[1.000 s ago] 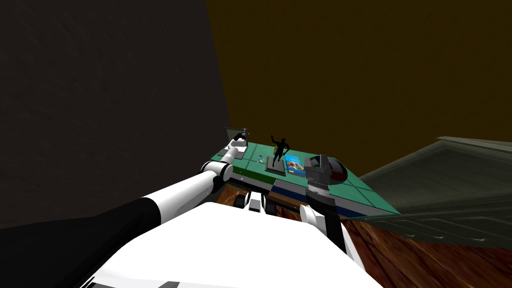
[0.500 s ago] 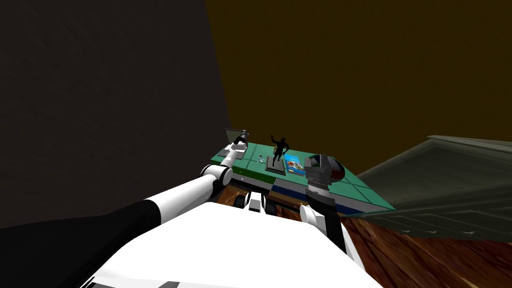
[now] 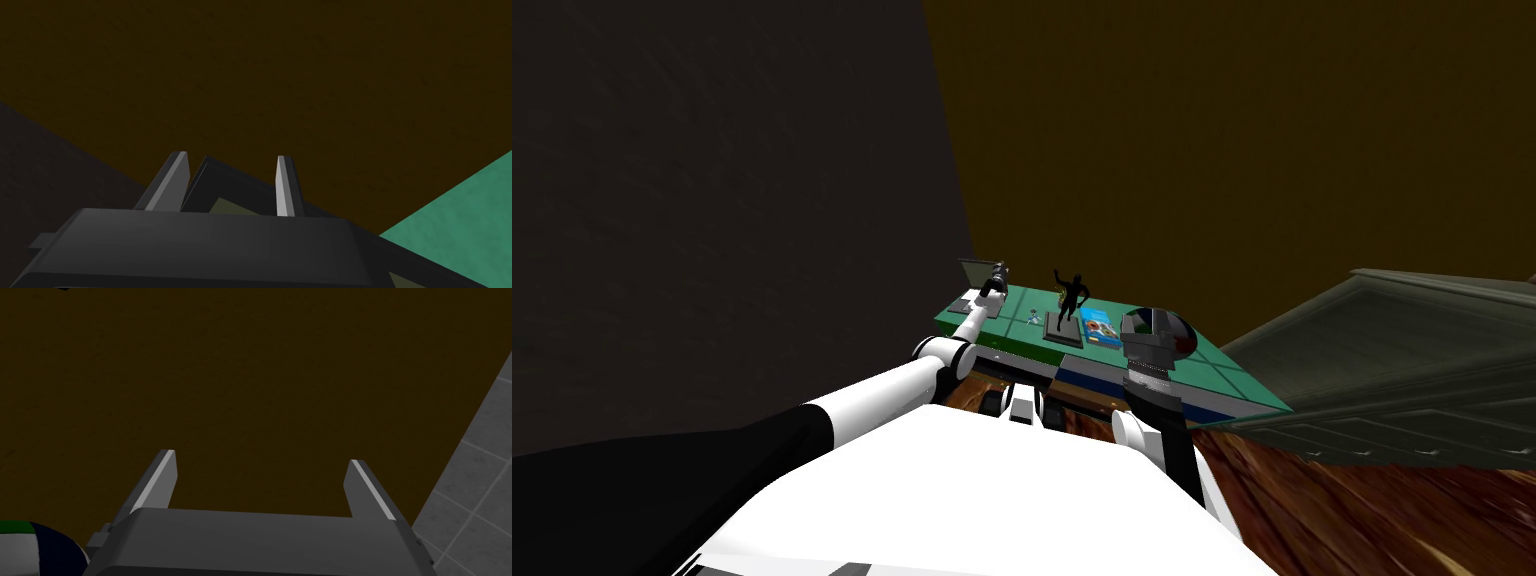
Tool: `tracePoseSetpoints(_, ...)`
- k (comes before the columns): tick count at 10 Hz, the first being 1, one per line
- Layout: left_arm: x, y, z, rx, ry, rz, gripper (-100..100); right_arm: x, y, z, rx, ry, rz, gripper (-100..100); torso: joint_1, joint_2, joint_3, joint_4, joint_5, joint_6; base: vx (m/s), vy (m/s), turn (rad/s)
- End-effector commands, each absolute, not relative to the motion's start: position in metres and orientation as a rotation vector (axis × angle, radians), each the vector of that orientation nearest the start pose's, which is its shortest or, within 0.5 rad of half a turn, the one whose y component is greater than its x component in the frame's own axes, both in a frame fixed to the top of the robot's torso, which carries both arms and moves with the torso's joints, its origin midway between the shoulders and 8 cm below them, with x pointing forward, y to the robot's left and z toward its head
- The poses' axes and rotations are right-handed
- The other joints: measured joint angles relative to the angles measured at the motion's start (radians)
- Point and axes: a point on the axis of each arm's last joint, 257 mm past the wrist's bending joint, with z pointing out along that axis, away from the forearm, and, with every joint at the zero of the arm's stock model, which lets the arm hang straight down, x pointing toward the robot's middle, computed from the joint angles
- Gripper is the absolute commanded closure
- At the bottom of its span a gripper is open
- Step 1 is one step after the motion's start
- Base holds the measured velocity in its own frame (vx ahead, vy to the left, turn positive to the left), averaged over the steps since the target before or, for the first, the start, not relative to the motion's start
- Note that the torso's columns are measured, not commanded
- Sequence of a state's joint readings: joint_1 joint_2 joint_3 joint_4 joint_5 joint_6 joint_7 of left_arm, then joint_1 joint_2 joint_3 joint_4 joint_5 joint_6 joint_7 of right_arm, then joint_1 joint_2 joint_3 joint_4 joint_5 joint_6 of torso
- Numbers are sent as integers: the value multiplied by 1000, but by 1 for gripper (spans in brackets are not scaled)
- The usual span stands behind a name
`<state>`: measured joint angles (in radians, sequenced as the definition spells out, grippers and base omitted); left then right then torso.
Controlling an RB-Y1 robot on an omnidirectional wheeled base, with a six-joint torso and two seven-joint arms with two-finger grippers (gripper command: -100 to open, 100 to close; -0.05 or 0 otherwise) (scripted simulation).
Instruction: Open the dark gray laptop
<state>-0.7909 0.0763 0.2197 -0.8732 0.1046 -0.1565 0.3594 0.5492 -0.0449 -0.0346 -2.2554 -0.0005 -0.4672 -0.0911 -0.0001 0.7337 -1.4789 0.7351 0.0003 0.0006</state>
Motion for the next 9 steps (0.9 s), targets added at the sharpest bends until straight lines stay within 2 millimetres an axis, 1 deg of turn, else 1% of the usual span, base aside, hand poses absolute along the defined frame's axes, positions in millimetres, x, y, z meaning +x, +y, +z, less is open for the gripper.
tracePoseSetpoints(1, 710, 201, -64, -1296, 810, -1703, 100, 348, -295, -8, 743, 689, 1310, 0, 0, 0, 0, -1, 0, 0, -14, 16, -21)
tracePoseSetpoints(2, 703, 201, -72, -1285, 801, -1707, 100, 348, -295, -8, 743, 689, 1310, 0, 0, 0, 0, 0, 0, 0, -13, 21, -41)
tracePoseSetpoints(3, 701, 202, -65, -1260, 782, -1720, 100, 348, -295, -8, 743, 689, 1310, 0, 0, 1, 1, -1, 1, 0, -12, 14, -21)
tracePoseSetpoints(4, 701, 202, -64, -1257, 779, -1721, 100, 348, -295, -8, 743, 689, 1310, 0, 0, 1, 1, 0, 0, -1, -7, 3, 5)
tracePoseSetpoints(5, 693, 202, -70, -1239, 765, -1729, 100, 348, -295, -8, 743, 689, 1310, 0, 0, 1, 1, 1, 0, -1, -6, 11, -32)
tracePoseSetpoints(6, 691, 202, -65, -1221, 751, -1737, 100, 348, -295, -8, 743, 689, 1310, 0, 0, 2, 1, 1, 0, 0, -8, 14, -25)
tracePoseSetpoints(7, 684, 202, -74, -1212, 742, -1740, 100, 348, -295, -8, 743, 689, 1310, 0, 1, 2, 1, 1, 0, -1, -7, 22, -34)
tracePoseSetpoints(9, 681, 203, -66, -1185, 722, -1753, 100, 348, -295, -8, 743, 689, 1310, 0, 1, 2, 2, 1, 0, -1, -10, 11, -13)
